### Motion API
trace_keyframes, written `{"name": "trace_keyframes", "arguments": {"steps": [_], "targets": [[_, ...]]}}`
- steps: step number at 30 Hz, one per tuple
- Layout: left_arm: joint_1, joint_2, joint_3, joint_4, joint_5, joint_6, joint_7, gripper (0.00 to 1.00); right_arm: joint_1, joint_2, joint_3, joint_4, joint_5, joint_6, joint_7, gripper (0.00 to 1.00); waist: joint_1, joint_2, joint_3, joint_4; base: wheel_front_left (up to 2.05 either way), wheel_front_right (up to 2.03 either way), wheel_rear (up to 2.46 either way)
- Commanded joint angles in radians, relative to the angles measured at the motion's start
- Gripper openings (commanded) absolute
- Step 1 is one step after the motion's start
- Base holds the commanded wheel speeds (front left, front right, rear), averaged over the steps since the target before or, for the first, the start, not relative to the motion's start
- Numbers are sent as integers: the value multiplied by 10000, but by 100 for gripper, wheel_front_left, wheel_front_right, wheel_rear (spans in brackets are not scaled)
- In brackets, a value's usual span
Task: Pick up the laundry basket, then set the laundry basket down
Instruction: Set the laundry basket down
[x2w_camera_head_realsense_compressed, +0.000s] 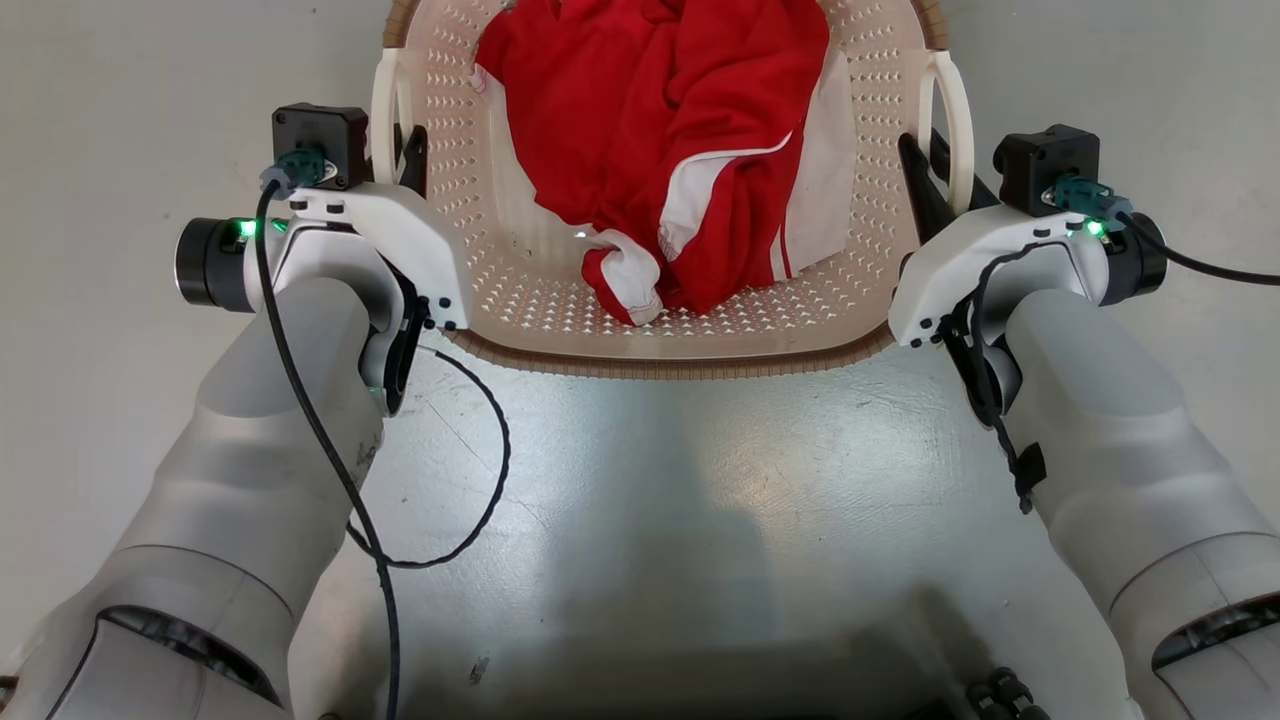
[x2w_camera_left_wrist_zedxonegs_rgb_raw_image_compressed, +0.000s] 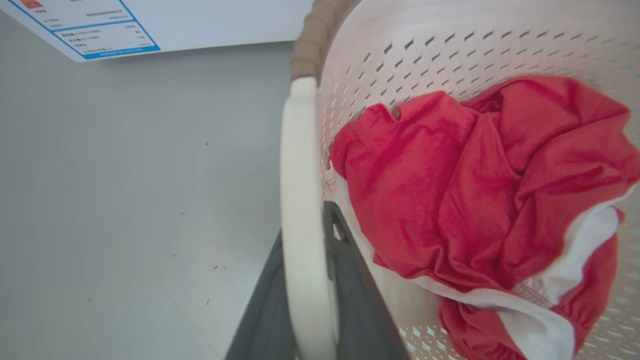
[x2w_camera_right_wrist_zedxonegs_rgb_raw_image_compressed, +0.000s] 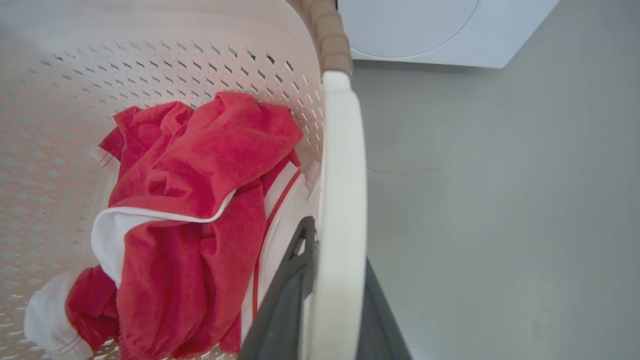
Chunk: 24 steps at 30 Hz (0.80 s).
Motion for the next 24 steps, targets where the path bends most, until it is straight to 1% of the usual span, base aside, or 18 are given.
{"name": "trace_keyframes", "arguments": {"steps": [1,6,7,8,13,19,24], "targets": [[-49,349,246,-102,189,13,-150,0,698,197,188,-59,-278,161,-49,0,-1,0,19,2,0,0,0],[-17,273,543,-54,230,50,-150,0,666,197,-79,-73,-384,161,-49,0,-1,0,99,-2,0,0,0],[-6,244,647,-39,196,90,-150,32,642,197,-221,-69,-430,161,-49,46,-1,0,124,-4,0,0,0],[1,217,670,5,236,142,-150,100,629,197,-316,-63,-510,161,-49,100,-1,0,151,-1,0,0,0],[12,83,795,235,331,248,-150,100,622,197,-663,64,-787,161,-49,100,-1,0,244,36,0,0,0],[48,38,933,313,433,249,-151,100,709,197,-922,-61,-1008,161,-49,100,-1,0,252,7,0,0,0],[130,-50,1060,403,527,337,-151,100,968,197,-1242,-540,-1190,161,-49,100,-1,0,-5,36,0,0,0]]}}
